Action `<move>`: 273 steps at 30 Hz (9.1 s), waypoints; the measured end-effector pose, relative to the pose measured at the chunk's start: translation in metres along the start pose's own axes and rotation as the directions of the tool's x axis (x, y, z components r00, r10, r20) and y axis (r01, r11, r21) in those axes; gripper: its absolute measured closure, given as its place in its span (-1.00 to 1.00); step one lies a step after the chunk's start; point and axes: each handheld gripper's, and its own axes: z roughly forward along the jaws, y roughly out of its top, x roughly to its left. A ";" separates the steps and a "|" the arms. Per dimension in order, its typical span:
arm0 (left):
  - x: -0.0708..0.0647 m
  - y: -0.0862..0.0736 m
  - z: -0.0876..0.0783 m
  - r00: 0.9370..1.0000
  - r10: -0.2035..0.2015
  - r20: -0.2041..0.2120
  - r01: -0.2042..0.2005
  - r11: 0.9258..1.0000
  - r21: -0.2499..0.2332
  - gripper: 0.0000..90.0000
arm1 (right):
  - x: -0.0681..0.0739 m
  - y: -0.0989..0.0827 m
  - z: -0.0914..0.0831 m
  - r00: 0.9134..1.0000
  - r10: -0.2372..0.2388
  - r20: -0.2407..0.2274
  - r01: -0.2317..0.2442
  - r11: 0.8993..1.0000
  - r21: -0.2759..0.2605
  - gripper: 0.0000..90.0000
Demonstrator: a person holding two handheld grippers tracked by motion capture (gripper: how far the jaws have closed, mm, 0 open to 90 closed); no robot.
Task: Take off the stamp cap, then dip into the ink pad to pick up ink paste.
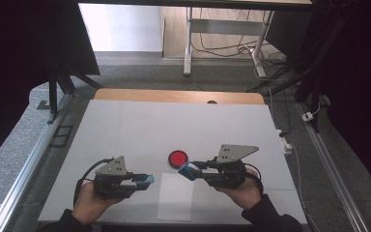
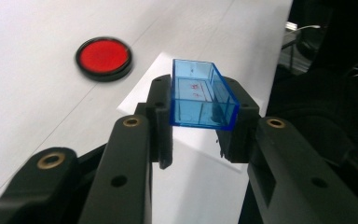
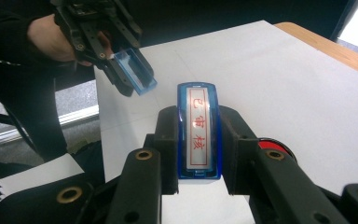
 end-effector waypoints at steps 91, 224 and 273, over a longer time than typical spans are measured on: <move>-0.006 -0.078 -0.064 0.928 -0.282 -0.242 0.289 0.957 -0.006 0.50 | -0.035 0.008 0.047 0.992 0.017 0.125 -0.029 0.995 0.097 0.59; -0.007 -0.078 -0.064 0.935 -0.268 -0.233 0.276 0.961 0.000 0.50 | -0.079 -0.004 0.120 0.981 -0.004 0.194 -0.066 0.934 0.350 0.59; -0.007 -0.078 -0.063 0.934 -0.269 -0.234 0.279 0.960 0.009 0.50 | -0.081 -0.015 0.131 0.976 0.009 0.218 -0.088 0.930 0.356 0.60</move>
